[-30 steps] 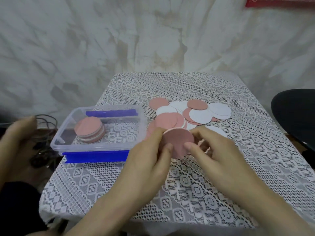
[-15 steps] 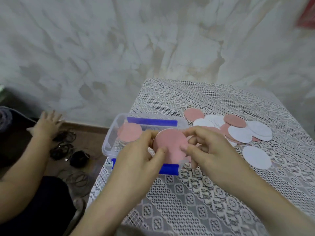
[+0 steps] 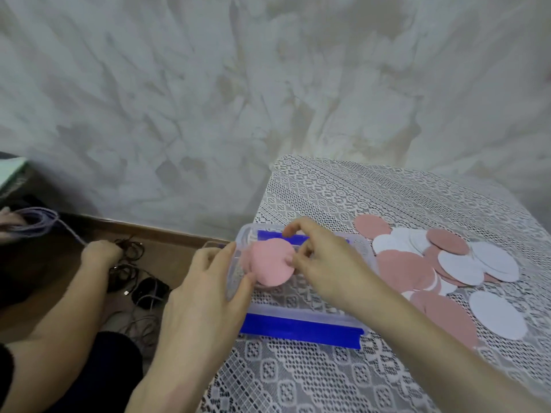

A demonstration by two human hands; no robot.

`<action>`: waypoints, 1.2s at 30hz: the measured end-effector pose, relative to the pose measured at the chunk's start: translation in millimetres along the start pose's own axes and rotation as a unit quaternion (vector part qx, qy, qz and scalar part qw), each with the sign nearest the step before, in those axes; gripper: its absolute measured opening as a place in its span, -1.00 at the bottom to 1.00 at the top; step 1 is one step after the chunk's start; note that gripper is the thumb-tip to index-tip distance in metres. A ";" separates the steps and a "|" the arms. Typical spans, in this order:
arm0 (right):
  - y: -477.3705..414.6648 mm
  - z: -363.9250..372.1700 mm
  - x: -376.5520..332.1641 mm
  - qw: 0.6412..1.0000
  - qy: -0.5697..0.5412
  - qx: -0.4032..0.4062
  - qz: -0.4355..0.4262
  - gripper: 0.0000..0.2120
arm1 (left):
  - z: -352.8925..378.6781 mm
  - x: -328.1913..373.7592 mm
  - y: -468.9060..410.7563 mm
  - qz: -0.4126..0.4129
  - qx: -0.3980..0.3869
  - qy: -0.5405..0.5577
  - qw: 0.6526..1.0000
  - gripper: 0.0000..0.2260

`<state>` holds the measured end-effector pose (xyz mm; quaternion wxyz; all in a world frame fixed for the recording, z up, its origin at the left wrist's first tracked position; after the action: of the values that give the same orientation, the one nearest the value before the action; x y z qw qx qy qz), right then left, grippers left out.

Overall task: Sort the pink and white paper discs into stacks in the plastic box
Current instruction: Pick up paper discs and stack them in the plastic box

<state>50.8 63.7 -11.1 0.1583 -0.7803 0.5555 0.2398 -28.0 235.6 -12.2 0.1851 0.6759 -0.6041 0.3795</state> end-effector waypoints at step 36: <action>35.4 -47.3 8.6 0.897 0.402 0.097 -0.155 -0.76 | 47.0 49.0 -36.9 0.145 -0.025 -0.279 0.949 -0.69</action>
<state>29.1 20.8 24.3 0.0317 -0.8672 0.4641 -0.1776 20.1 176.6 1.4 -0.0307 0.6553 -0.7322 0.1831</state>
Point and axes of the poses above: each hand's wrist, its own y-axis away from the middle knuckle, its own z-axis out of the palm, x = y × z, the point moved 5 cm from there along -y, towards the middle knuckle, and after that the axes turned 13 degrees about y, right-handed, at the moved point
